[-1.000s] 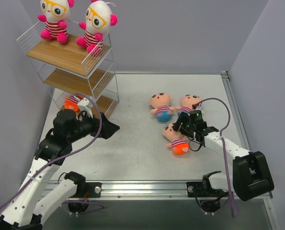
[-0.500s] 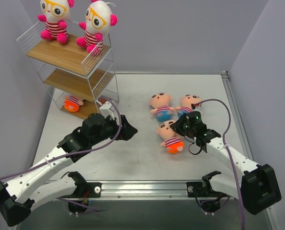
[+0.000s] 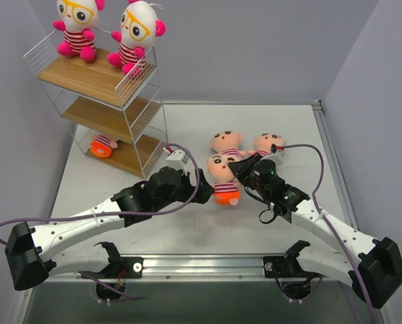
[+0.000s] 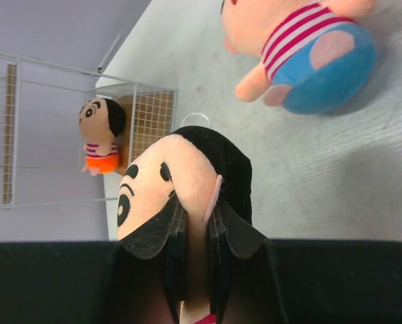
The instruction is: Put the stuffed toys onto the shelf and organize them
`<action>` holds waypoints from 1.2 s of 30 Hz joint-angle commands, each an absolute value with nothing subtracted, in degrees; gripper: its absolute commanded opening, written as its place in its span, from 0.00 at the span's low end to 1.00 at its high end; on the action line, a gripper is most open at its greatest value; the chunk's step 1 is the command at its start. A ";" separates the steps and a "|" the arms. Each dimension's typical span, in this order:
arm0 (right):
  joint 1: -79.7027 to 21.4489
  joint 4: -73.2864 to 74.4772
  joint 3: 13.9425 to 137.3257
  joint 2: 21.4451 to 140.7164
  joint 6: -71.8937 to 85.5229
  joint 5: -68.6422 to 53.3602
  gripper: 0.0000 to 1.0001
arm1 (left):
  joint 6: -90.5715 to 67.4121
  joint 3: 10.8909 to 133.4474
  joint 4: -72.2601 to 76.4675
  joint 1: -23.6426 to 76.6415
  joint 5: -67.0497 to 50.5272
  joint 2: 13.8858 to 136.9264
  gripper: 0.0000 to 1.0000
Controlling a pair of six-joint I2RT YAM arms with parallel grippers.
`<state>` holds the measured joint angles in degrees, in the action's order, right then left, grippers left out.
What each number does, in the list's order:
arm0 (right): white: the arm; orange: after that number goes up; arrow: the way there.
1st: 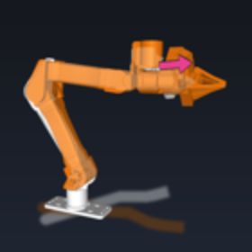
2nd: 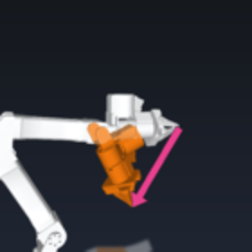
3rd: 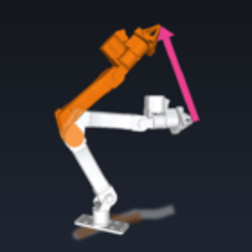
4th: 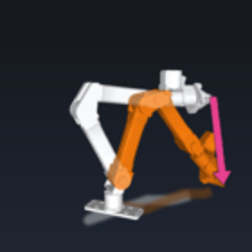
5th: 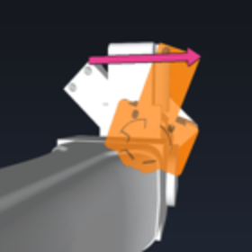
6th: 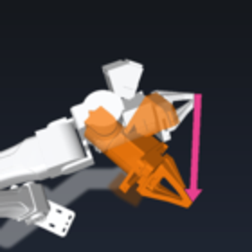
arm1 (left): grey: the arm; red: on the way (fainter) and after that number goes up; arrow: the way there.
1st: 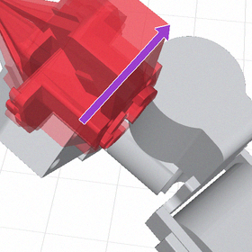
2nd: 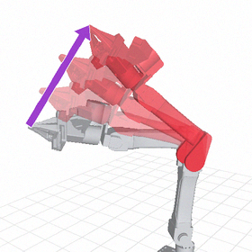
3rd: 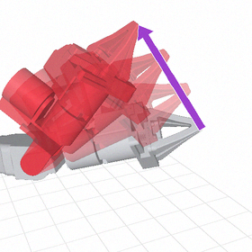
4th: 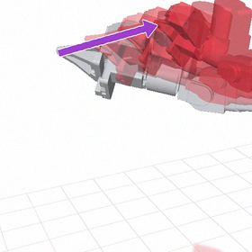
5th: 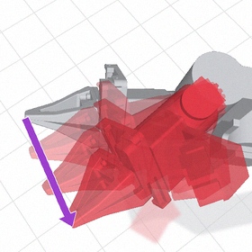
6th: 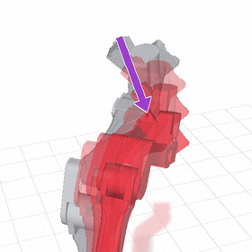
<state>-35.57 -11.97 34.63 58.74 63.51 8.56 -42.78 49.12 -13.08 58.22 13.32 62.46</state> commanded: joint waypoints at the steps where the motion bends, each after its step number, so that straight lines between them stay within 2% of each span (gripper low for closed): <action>1: -39.10 -16.17 36.56 56.95 70.39 15.99 0.00 | -43.24 52.29 -7.82 60.02 15.56 64.07 0.99; 6: -41.48 -17.05 36.21 55.99 73.30 19.95 0.00 | -43.16 52.56 -6.42 61.43 14.94 66.44 1.00; 7: -41.83 -17.22 36.21 55.90 73.47 20.82 0.00 | -43.15 52.82 -6.33 61.61 14.85 66.79 0.95; 11: -42.54 -18.45 36.21 55.81 74.53 21.53 0.01 | -43.42 52.74 -6.07 61.96 14.94 68.11 0.90; 15: -43.68 -19.86 35.95 56.34 75.15 21.80 0.02 | -43.68 52.56 -4.75 62.14 14.85 68.82 0.78; 22: -45.88 -23.11 34.63 57.30 75.41 21.71 0.07 | -43.59 52.47 -2.02 62.14 14.50 69.78 0.41; 25: -46.14 -23.38 34.45 57.39 74.80 21.71 0.07 | -43.16 52.30 -1.50 62.05 14.68 69.87 0.20; 26: -46.14 -23.29 34.45 57.39 74.53 21.53 0.08 | -42.46 52.29 -1.41 62.14 14.76 69.70 0.07; 27: -46.14 -23.29 34.45 57.39 73.49 21.36 0.08 | -42.02 52.29 -1.67 62.14 15.11 69.52 0.03; 29: -46.23 -22.86 34.63 57.39 71.82 20.48 0.17 | -40.53 52.29 -3.15 62.05 15.12 68.91 0.02; 30: -46.14 -22.59 35.06 57.39 68.67 19.87 0.30 | -39.82 52.21 -3.69 62.05 15.20 68.56 0.02; 32: -45.88 -19.26 36.20 57.22 65.23 19.34 0.44 | -36.66 51.86 -4.91 61.79 14.86 67.51 0.03; 33: -45.62 -16.64 37.34 57.30 61.47 18.90 0.56 | -35.61 51.77 -5.36 61.35 14.33 67.15 0.02; 36: -43.86 -11.89 39.11 57.22 53.91 15.65 0.73 | -30.95 51.68 -7.90 60.12 12.05 65.66 0.02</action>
<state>-44.88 -16.95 35.73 57.32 63.94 18.13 -36.77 49.98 -8.10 61.47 13.30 68.93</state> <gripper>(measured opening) 0.680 0.049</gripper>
